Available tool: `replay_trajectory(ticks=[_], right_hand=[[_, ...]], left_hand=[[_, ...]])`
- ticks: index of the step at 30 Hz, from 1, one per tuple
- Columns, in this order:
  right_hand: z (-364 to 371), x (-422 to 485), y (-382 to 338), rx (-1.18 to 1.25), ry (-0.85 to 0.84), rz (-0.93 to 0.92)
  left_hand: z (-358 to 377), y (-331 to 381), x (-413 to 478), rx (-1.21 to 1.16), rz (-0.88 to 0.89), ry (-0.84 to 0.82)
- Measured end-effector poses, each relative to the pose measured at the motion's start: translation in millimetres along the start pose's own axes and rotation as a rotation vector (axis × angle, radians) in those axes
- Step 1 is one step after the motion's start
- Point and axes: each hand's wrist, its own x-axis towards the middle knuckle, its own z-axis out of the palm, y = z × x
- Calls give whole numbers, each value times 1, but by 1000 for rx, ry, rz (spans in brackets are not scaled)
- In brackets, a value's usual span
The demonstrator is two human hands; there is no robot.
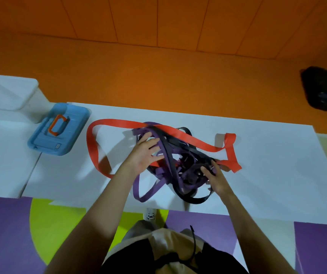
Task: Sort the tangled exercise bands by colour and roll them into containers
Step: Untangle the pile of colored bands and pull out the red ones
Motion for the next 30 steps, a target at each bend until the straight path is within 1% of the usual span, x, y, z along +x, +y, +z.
replay_trajectory(ticks=[2,5,6,8,9,10,11,12,13,14,15,16,17,18,19,21,24,25,28,30], right_hand=[[-8,11,9,-161,55,-7],[-12,8,1,-311,140,-55],[-13,8,-2,-427,195,-24],[-12,2,-12,-718,313,94],[-10,0,-15,-784,368,114],[-7,-1,-18,-771,431,69],[-4,0,-19,-703,481,-46],[0,-1,-22,-612,495,-210],[5,-1,-23,-509,458,-366],[11,-3,-26,-409,376,-467],[18,-6,-29,-320,268,-487],[24,-8,-32,-255,158,-449],[30,-6,-33,-243,93,-396],[34,-2,-32,-253,68,-353],[36,3,-29,-281,84,-320],[34,14,-22,-256,154,-284],[17,25,-13,-36,243,-196],[10,28,-10,24,258,-170],[-5,31,-9,202,253,-94],[-9,28,-14,278,229,-72]], left_hand=[[24,8,9,53,-29,-68],[54,14,22,88,-89,-150],[62,14,26,95,-99,-185],[78,13,30,108,-105,-228],[86,13,31,110,-103,-239],[93,13,32,121,-102,-243],[99,13,35,131,-104,-243],[103,12,38,136,-111,-250],[107,12,41,134,-114,-265],[110,12,43,125,-118,-271],[112,11,46,115,-118,-267],[115,10,47,111,-120,-253],[115,10,49,111,-121,-243],[114,9,50,126,-119,-242],[109,6,53,165,-112,-248],[90,3,55,370,-71,-217],[41,-8,56,772,21,-73],[23,-15,54,869,34,-64],[-12,-40,39,1064,63,-132],[-23,-56,34,1208,160,-207]])
